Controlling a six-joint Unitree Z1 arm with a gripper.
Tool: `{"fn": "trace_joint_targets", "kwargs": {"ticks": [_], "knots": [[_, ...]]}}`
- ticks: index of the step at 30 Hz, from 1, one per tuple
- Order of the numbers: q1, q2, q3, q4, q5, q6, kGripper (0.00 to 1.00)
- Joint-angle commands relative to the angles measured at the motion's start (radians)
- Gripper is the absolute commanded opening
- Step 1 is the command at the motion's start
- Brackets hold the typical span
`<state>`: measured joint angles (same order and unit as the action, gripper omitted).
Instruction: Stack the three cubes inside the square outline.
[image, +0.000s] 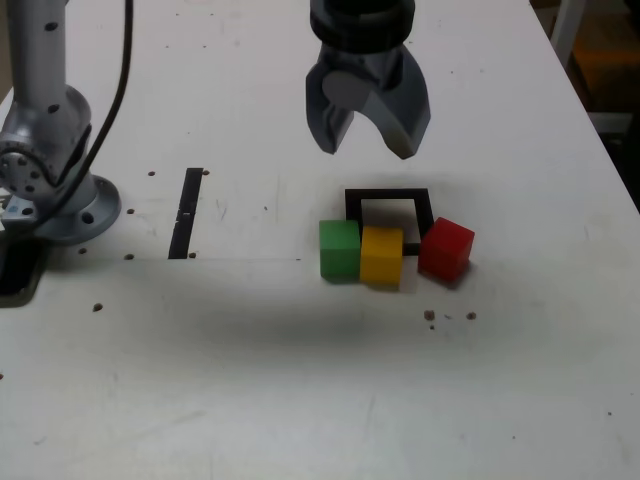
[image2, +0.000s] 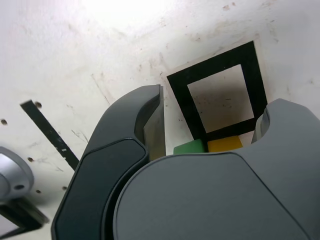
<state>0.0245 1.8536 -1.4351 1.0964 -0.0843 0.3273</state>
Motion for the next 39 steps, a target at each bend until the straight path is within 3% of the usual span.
{"fn": "trace_joint_targets", "kwargs": {"ticks": [1, 21, 39], "knots": [[-0.004, 0.012, -0.017, 0.006, 0.005, 0.027, 0.74], [-0.137, 0.181, -0.291, 0.138, 0.007, 0.088, 0.74], [-0.194, 0.286, -0.357, 0.146, -0.002, 0.07, 0.74]]}}
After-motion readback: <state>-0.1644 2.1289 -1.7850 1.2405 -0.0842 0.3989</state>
